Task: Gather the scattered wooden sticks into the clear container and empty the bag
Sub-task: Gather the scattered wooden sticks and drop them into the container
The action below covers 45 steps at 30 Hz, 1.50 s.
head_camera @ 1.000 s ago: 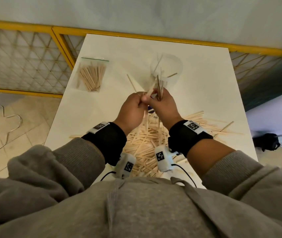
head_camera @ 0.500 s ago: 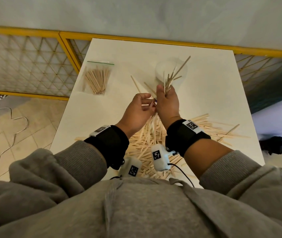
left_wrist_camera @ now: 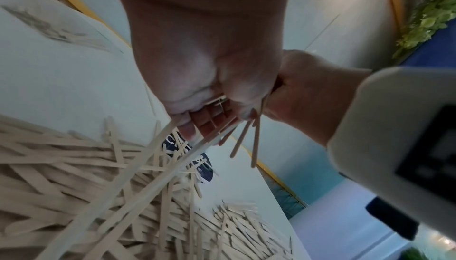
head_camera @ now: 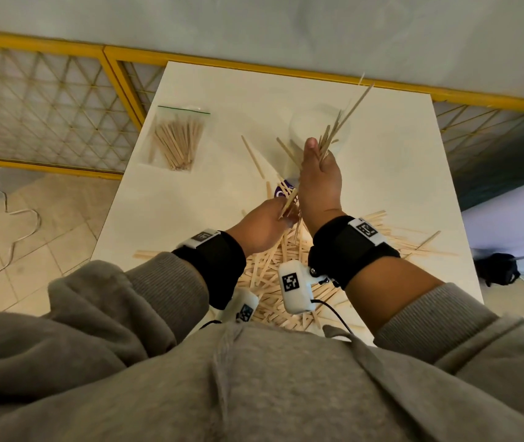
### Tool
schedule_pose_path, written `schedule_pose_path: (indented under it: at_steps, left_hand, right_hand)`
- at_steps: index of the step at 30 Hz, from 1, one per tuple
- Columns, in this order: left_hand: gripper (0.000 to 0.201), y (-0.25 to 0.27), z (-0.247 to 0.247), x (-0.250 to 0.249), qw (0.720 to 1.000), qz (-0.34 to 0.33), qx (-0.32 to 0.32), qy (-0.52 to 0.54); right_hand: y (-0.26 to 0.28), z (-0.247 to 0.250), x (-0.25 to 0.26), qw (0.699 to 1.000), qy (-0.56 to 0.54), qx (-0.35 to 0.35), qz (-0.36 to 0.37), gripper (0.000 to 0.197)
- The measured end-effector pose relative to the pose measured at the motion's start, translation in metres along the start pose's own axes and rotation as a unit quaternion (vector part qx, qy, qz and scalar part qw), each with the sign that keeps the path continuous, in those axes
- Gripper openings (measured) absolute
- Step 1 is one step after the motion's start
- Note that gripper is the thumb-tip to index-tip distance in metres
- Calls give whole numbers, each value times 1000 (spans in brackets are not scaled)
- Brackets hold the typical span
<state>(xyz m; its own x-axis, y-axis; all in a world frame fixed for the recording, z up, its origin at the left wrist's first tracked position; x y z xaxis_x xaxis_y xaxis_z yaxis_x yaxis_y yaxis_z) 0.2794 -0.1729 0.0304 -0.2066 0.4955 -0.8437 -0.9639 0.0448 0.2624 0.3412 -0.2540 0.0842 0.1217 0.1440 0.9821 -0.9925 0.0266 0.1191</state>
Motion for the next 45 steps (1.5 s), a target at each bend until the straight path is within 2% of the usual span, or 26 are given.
schedule_pose_path:
  at_steps: [4,7,11,14,16,18,19,21,22,23,24,27,30,32,34,35,36,37,39,41,42,43,45]
  left_hand:
    - [28,2,2,-4,1000,-13,-2,-10]
    - [31,8,5,-14,1000,-16,6,16]
    - [7,15,-2,-16,987,47,59,144]
    - [10,12,-7,-5,964,104,59,238]
    - [26,9,-6,0,949,110,42,292]
    - [37,8,-1,3,950,89,15,298]
    - [42,7,3,7,958,72,-7,277]
    - [77,4,10,9,981,25,-30,193]
    - [87,3,9,5,987,0,-20,161]
    - [86,1,8,1,991,-20,-4,133]
    - [74,-1,8,-1,993,-15,13,116]
    - [13,-2,13,-3,994,39,27,101]
    - [32,-1,13,-6,990,50,8,135]
    - [26,0,11,-7,985,50,11,167]
    - [9,0,5,-7,977,39,53,201]
    - [12,0,4,-4,968,37,68,237]
    - [18,0,4,3,951,63,70,294]
    - [19,1,5,12,922,102,52,369]
    - [15,5,8,29,852,184,-2,490]
    - [35,9,8,41,771,254,-55,581]
    - [46,10,6,42,739,274,-68,611]
    - [54,10,3,39,717,289,-73,630]
    - [57,8,-1,30,709,297,-69,635]
  right_hand:
    - [-2,4,0,1000,6,-23,-13,44]
    - [-6,7,-1,998,-13,-48,-30,49]
    - [-11,11,-2,996,-27,-80,-38,49]
    - [-10,13,0,996,-31,-77,-43,44]
    - [-10,13,2,996,-47,-59,-51,37]
    - [-9,13,7,996,-65,-46,-48,30]
    - [-8,12,9,996,-69,-41,-43,29]
    - [-4,8,12,996,-77,-25,-39,31]
    - [-1,5,13,996,-83,-10,-41,34]
    - [3,1,14,995,-90,8,-44,37]
    - [7,-4,15,993,-102,28,-48,38]
    - [19,-14,21,986,-122,96,-54,31]
    - [25,-19,26,985,-86,150,-13,28]
    - [24,-18,25,988,-50,145,12,33]
    - [20,-13,28,992,-45,115,25,38]
    - [15,-9,31,993,-54,98,33,38]
    - [11,-6,37,993,-67,83,43,38]
    - [6,-3,44,993,-82,70,55,35]
    - [-1,3,60,990,-110,51,75,32]
    - [-3,3,69,987,-120,56,89,31]
    - [-1,0,70,987,-116,71,89,30]
    - [3,-4,67,987,-106,90,84,29]
    - [10,-12,55,986,-88,123,68,24]
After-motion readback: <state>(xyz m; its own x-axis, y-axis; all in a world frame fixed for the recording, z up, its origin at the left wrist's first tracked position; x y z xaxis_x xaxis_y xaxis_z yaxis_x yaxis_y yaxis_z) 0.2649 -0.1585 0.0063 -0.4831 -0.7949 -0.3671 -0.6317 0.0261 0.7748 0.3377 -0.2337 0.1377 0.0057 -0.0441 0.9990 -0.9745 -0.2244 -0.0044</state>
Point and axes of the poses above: each hand's wrist, its own y-axis away from the middle knuckle, its own z-axis out of the back of the hand, x = y × z, the point moved 7 cm from there along -y, towards the middle knuckle
